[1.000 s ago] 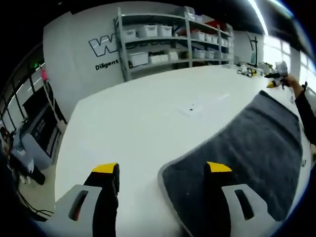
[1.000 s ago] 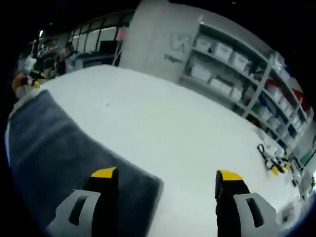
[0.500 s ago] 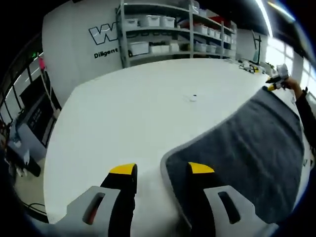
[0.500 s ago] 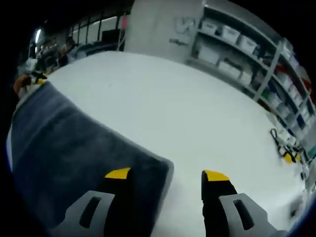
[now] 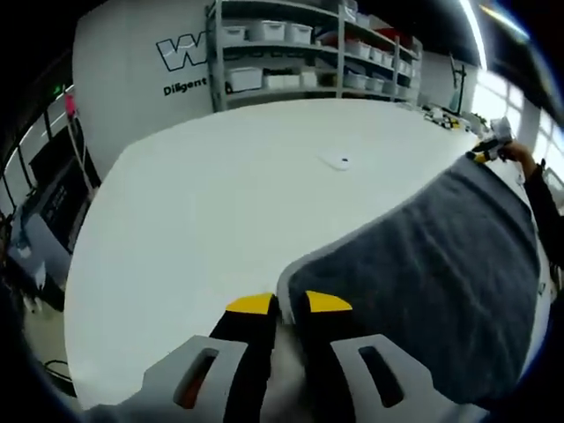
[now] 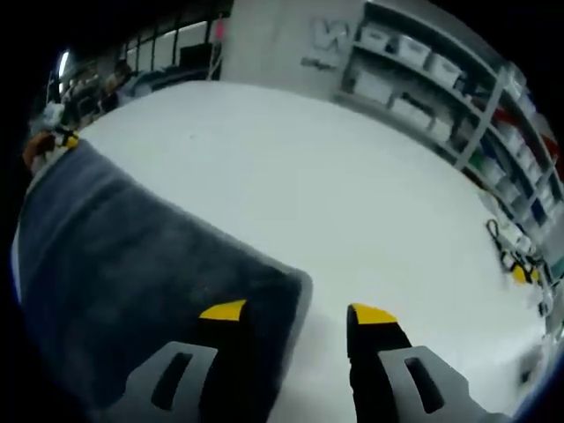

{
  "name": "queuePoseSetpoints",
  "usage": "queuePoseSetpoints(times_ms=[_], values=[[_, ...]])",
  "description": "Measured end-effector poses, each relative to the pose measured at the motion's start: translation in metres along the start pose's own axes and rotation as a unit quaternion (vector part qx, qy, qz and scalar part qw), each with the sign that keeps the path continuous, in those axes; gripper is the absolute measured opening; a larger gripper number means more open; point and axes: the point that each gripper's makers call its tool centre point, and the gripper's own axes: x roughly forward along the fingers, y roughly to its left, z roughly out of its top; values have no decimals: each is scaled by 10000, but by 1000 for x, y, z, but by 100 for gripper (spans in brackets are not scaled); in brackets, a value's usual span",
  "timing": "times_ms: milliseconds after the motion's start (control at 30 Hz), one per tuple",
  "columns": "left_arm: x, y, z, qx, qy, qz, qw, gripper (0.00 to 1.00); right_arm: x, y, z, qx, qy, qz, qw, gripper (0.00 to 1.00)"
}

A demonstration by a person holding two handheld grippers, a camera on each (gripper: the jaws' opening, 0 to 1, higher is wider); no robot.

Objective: Open the folded towel by lifting each exposed corner and separating the folded layers until the towel lies flat within the target outline without major curled edges

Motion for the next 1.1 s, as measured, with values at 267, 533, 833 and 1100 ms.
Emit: queuePoseSetpoints(times_ms=[267, 533, 833, 1100], values=[[2, -2, 0, 40, 11, 39, 10000, 4, 10, -12, 6, 40, -54, -60, 10000, 28], [-1, 2, -1, 4, -6, 20, 10000, 4, 8, -8, 5, 9, -80, -28, 10000, 2], [-8, 9, 1, -137, -151, -5, 9998, 3, 15, -5, -3, -9, 20, -116, 9999, 1], [-7, 21, -6, -216, -86, -2, 9997, 3, 20, 5, 0, -70, 98, -90, 9999, 0]])
